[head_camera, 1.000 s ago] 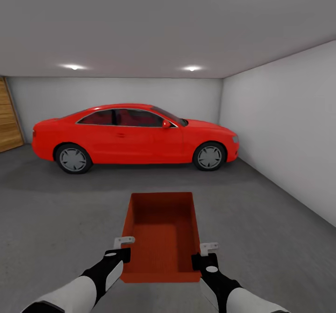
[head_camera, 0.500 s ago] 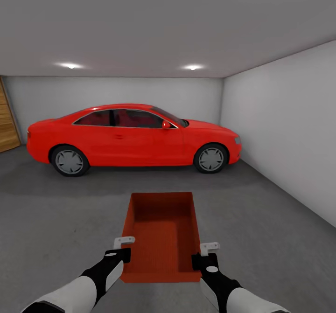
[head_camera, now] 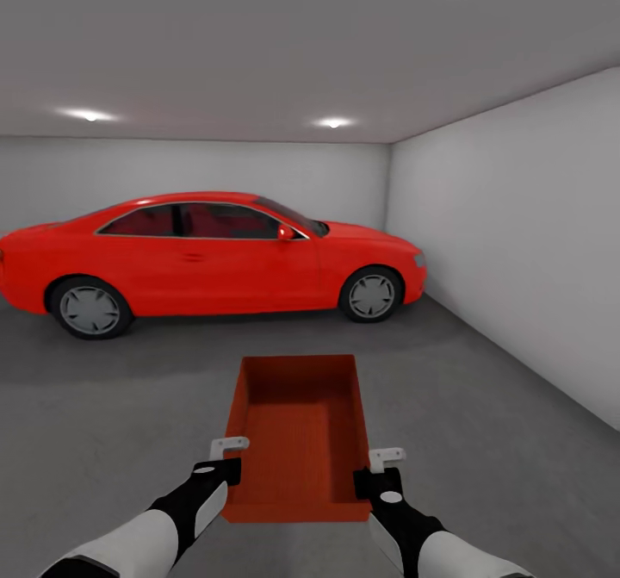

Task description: Move the two storage containers from the living room to the garage. In the garage, place one container on the floor and stack the other container on top of it (either order is fine).

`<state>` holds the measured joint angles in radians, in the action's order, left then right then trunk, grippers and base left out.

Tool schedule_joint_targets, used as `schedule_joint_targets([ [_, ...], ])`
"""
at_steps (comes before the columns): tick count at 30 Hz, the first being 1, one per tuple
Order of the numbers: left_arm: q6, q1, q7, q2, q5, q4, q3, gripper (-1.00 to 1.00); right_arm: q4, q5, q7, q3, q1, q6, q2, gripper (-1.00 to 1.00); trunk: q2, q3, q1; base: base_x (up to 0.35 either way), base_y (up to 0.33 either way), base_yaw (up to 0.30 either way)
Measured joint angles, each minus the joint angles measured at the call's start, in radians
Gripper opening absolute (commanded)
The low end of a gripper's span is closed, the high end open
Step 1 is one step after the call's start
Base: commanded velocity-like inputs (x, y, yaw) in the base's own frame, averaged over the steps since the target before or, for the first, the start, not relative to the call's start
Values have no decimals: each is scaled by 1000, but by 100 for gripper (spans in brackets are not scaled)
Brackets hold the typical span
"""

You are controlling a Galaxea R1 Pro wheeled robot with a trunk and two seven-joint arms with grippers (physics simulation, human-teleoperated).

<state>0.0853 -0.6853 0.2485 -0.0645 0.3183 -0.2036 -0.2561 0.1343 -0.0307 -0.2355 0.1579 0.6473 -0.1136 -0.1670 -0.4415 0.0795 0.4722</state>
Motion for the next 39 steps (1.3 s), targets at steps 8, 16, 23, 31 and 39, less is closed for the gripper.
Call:
schedule_joint_targets([
  [8,0,0,0,0,-1,0,1,-100,0,0,1,0,0,0,0,-100,0,0,0,322,0,-245],
  [16,0,0,0,0,-1,0,0,-100,0,0,1,-1,0,-1,0,-100,0,0,0,322,0,-245],
  [23,-1,0,-1,0,-2,0,2,-100,0,0,0,0,0,-1,0,-100,0,0,0,322,0,-245],
  [31,-1,0,-1,0,-3,0,2,-100,0,0,0,0,0,-1,0,-100,0,0,0,322,0,-245],
  [39,-1,0,-1,0,-2,0,2,-100,0,0,0,0,0,-1,0,-100,0,0,0,322,2,-245],
])
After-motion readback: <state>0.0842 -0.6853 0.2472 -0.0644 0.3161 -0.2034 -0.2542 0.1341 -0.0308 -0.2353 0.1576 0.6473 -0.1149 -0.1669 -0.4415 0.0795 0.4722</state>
